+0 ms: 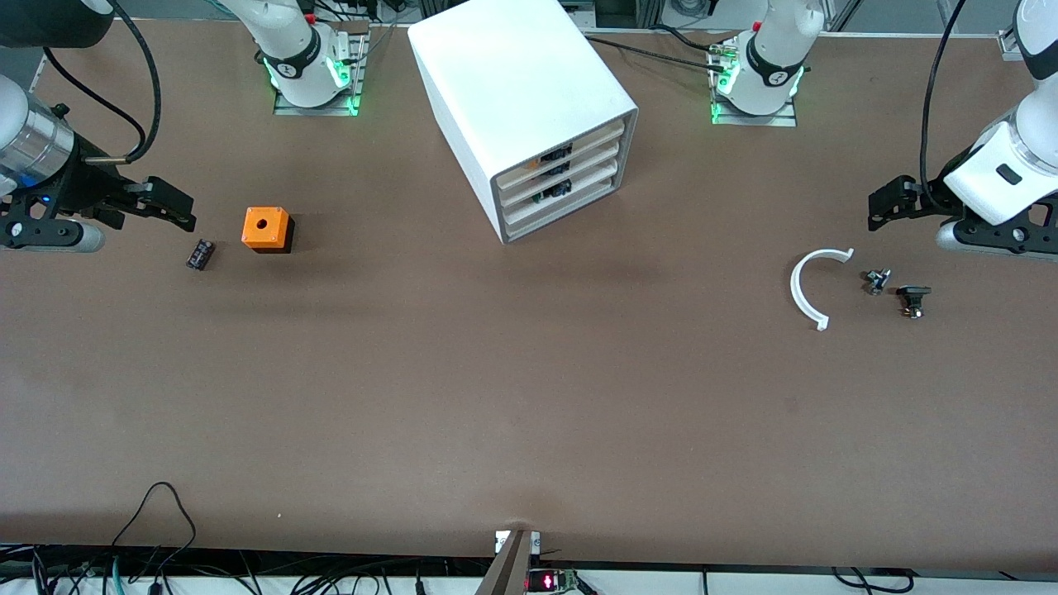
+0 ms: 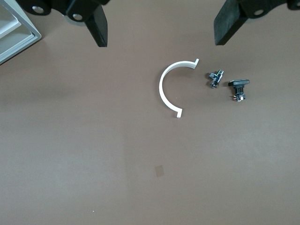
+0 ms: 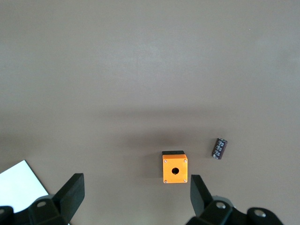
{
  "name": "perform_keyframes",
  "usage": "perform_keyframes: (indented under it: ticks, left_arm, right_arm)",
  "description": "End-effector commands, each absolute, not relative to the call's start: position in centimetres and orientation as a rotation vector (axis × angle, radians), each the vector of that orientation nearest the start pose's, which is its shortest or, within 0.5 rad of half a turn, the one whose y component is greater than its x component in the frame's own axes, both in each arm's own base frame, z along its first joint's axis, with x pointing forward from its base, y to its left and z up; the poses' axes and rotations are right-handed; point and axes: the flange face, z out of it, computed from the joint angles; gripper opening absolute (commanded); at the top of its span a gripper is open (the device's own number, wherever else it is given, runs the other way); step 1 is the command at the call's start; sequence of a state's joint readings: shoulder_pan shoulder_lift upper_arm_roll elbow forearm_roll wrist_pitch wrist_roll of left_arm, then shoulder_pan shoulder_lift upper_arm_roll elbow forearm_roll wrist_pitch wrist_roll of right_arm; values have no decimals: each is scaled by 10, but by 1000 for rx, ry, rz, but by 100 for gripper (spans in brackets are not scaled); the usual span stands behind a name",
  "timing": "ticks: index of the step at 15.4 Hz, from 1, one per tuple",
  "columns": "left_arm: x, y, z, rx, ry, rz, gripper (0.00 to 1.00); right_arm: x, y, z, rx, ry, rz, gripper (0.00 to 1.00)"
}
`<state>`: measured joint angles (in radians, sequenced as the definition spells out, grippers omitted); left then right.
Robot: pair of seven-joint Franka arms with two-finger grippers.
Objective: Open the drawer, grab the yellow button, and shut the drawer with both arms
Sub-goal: 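Move the left gripper toward the white cabinet's drawer front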
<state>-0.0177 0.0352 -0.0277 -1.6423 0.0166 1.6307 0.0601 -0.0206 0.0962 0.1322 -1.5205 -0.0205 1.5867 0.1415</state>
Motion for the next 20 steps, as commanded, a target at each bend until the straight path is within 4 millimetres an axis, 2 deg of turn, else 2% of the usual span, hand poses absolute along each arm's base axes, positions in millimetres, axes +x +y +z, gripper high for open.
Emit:
perform_keyframes:
  ticks: [1,10,15,17,20]
  left_arm:
    - [564,-25,579,-3096,207,72,100]
    - [562,-44,581,-3091,271,69,100]
    - [564,-41,578,-3099,271,77,100]
    - [558,-48,574,-3114,288,155,100]
    - [545,-70,562,-3230,365,325,100]
  right_arm:
    - [584,60,601,-3157,61,49,100]
    - [579,59,601,-3165,59,91,100]
    - [577,60,600,-3166,57,96,100]
    - [577,60,599,-3164,54,101,100]
    - [578,61,599,-3159,47,90,100]
